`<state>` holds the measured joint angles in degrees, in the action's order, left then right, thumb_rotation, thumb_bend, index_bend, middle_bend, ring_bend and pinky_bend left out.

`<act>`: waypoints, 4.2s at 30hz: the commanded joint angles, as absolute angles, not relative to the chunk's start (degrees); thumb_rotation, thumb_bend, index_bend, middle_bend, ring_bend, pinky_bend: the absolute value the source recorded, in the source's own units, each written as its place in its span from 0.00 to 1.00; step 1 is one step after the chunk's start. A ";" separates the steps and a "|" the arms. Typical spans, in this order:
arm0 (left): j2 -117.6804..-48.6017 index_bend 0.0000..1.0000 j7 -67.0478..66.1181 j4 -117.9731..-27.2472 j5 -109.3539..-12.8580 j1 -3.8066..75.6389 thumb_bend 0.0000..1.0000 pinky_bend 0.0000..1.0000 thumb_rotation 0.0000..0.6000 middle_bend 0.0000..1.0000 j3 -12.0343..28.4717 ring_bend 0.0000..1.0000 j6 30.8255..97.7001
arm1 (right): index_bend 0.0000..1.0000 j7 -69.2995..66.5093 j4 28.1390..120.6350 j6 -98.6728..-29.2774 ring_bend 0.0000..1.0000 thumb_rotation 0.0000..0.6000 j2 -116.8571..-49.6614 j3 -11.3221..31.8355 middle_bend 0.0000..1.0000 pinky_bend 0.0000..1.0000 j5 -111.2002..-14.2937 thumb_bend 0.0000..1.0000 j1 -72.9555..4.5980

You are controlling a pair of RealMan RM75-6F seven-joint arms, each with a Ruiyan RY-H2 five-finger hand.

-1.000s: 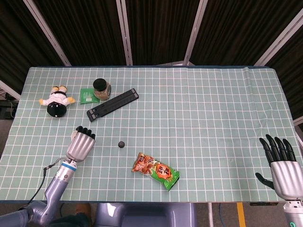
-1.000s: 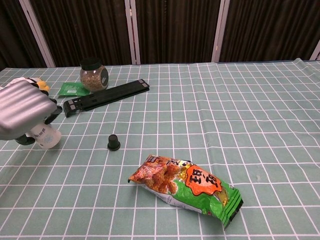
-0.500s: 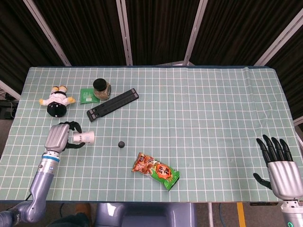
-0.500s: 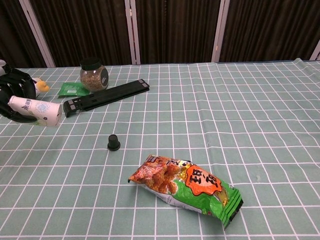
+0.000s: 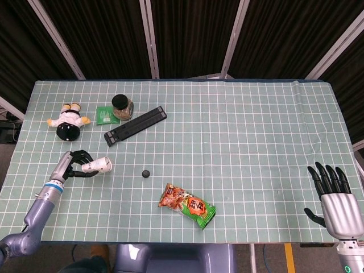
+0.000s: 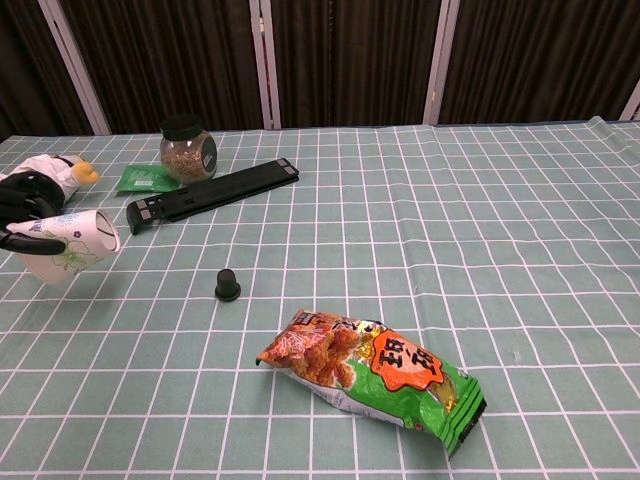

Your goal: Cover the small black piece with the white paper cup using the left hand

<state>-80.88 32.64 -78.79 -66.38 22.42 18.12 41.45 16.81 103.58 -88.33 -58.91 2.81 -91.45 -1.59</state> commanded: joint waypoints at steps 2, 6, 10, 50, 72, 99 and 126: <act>-81.88 0.40 32.81 -76.91 -67.76 23.38 0.01 0.29 1.00 0.29 16.78 0.26 41.65 | 0.00 17.00 103.54 -88.38 0.00 1.00 -58.98 2.89 0.00 0.00 -91.20 0.00 -1.59; -81.98 0.03 29.19 -76.40 -70.35 23.35 0.01 0.01 1.00 0.00 15.41 0.00 45.28 | 0.00 17.13 103.55 -88.38 0.00 1.00 -59.01 2.97 0.00 0.00 -90.97 0.00 -1.61; -81.12 0.00 21.70 -78.66 -74.12 22.86 0.01 0.00 1.00 0.00 13.75 0.00 51.54 | 0.00 17.13 103.62 -88.29 0.00 1.00 -58.99 3.02 0.00 0.00 -90.76 0.00 -1.68; -97.66 0.23 -60.66 -69.85 -72.09 33.47 0.01 0.19 1.00 0.11 8.44 0.09 62.80 | 0.00 15.72 103.11 -87.48 0.00 1.00 -58.59 3.85 0.00 0.00 -88.05 0.00 -2.32; -103.81 0.50 -53.47 -59.68 -73.83 34.96 0.01 0.48 1.00 0.45 7.76 0.41 65.81 | 0.00 14.96 102.76 -86.91 0.00 1.00 -58.45 3.96 0.00 0.00 -87.20 0.00 -2.71; -94.15 0.51 27.05 -87.37 -67.09 26.97 0.01 0.41 1.00 0.43 20.33 0.39 61.13 | 0.00 12.63 103.67 -87.68 0.00 1.00 -57.11 3.54 0.00 0.00 -88.62 0.00 -2.47; -104.45 0.51 27.80 -73.49 -66.15 31.39 0.01 0.41 1.00 0.43 17.97 0.38 57.31 | 0.00 11.11 103.38 -87.00 0.00 1.00 -56.69 3.52 0.00 0.00 -87.86 0.00 -2.65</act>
<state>-104.30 27.77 -73.65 -66.04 31.31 18.02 57.30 11.12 103.38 -87.00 -56.69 3.52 -87.86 -2.65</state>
